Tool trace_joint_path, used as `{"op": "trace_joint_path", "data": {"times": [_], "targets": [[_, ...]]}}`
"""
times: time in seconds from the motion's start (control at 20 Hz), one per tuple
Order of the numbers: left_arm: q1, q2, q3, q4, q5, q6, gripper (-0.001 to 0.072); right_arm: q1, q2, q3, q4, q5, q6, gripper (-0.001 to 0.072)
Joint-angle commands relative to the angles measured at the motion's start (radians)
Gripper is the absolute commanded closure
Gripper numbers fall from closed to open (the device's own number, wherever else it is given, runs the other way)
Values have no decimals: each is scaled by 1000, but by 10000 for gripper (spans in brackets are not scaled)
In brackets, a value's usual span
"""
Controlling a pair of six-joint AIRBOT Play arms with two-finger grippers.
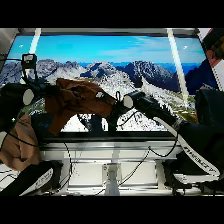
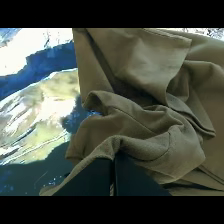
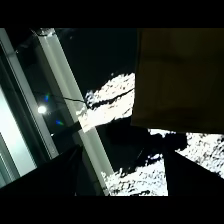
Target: Fold the clothes and pants, and hang the long-sleeved shirts on hangers.
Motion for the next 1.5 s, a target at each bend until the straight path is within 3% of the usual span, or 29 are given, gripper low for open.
{"op": "trace_joint_path", "data": {"times": [0.0, 0.55, 0.6, 0.85, 1.05, 1.1, 1.2, 1.45], "targets": [[0, 0, -1, 0, 0, 0, 692, 35, -40, 6, -21, -61, 31, 153], [0, -1, -1, 1, 0, 0, 692, 52, -157, 56, -113, -112, 109, 178], [0, -1, -1, 1, 0, 0, 692, 52, -160, 56, -126, -131, 134, 232], [0, -1, -1, 1, 0, 0, 692, 52, -165, 56, -225, -167, 243, 286], [0, -1, -1, 0, 0, 0, 692, 52, -169, 56, -276, -167, 304, 423], [0, -1, -1, 0, 0, 0, 692, 52, -169, 56, -281, -161, 304, 536], [0, -1, -1, 0, 0, 0, 692, 52, -168, 56, -280, -153, 304, 695], [0, -1, -1, 1, 0, 0, 692, 52, -167, 91, -285, -123, 304, 699]]}}
